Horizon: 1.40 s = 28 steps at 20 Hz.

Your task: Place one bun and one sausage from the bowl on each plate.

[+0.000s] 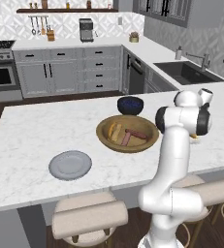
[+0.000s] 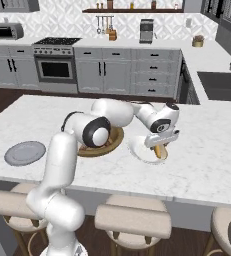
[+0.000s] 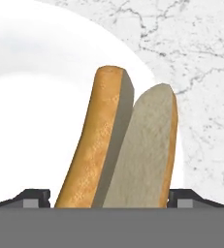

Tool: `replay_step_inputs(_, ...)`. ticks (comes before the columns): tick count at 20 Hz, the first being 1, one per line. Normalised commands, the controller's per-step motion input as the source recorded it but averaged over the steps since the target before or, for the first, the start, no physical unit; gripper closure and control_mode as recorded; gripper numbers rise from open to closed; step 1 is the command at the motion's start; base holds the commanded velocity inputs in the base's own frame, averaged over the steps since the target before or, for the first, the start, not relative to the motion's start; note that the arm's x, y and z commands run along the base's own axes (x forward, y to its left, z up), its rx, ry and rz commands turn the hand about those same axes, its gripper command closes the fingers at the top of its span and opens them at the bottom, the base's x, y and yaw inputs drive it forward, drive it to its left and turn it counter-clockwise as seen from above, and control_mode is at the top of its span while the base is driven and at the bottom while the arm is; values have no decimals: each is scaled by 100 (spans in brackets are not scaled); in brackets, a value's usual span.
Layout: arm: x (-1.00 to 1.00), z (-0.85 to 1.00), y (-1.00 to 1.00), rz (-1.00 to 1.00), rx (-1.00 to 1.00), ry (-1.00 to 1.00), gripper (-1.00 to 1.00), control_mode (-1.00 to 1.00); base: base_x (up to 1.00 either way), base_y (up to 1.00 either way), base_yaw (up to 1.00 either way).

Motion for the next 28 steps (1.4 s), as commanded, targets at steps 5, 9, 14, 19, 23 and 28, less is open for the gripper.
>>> replay_step_inputs(5,-7,0,9,0,0,0,-100,-100,0,0,0)
replay_step_inputs(9,-23,0,8,-1,-1,0,-100,-100,0,0,0)
replay_step_inputs(14,-22,17,10,-3,-7,0,-100,-100,0,0,0)
replay_step_inputs(19,-18,56,20,-6,-11,0,-100,-100,0,0,0)
replay_step_inputs(23,-23,62,69,-5,-7,0,-100,-100,0,0,0)
replay_step_inputs(28,-8,56,100,1,-4,0,-100,-100,0,0,0)
